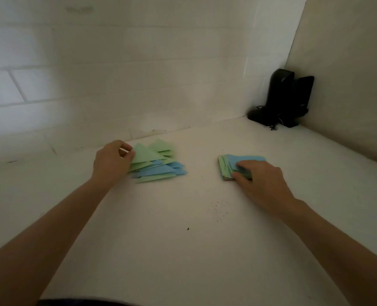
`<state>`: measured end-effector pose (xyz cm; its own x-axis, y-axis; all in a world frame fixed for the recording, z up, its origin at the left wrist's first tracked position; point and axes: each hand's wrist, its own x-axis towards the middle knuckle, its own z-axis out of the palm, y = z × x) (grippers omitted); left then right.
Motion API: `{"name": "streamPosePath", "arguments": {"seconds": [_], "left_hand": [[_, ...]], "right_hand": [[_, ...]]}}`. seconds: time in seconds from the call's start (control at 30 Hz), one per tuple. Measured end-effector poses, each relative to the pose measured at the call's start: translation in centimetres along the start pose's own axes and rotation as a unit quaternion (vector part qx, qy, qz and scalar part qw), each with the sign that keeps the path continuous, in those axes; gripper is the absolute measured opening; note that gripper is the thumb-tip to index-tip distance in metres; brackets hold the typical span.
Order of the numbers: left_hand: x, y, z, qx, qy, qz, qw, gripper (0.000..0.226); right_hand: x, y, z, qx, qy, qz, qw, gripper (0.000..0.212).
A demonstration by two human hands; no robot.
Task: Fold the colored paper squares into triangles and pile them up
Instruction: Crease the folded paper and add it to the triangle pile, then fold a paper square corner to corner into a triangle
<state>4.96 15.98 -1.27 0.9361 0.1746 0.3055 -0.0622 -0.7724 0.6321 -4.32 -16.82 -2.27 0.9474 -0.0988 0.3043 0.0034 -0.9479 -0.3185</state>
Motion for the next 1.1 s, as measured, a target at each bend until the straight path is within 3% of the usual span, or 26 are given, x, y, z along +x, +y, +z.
{"name": "streamPosePath", "arguments": {"seconds": [0.5,0.6,0.7,0.87,1.0,1.1], "left_hand": [[0.4,-2.3,0.4,0.041,0.049,0.057,0.996,0.011],[-0.1,-1.1,-0.2,0.022,0.067,0.075,0.995,0.009],[-1.3,1.1,-0.8,0.001,0.061,0.103,0.993,0.011],[-5.9,5.6,-0.2,-0.086,0.001,0.207,0.975,0.016],[-11.2,8.2,1.3,-0.121,-0.105,0.361,0.919,0.020],[-14.4,8.7,2.6,-0.127,-0.184,0.395,0.891,0.027]], "right_hand": [[-0.1,0.3,0.5,0.030,0.094,-0.038,0.994,0.014],[-0.3,0.3,-0.2,0.030,0.145,-0.025,0.989,0.007],[-0.6,0.0,-1.2,0.063,0.138,0.012,0.988,0.011],[-2.9,-1.0,-3.2,0.078,0.183,-0.039,0.979,0.008],[-6.7,-3.1,-3.3,0.089,0.171,-0.097,0.976,0.010],[-9.4,-3.8,-2.2,0.086,0.137,-0.110,0.981,0.011]]}}
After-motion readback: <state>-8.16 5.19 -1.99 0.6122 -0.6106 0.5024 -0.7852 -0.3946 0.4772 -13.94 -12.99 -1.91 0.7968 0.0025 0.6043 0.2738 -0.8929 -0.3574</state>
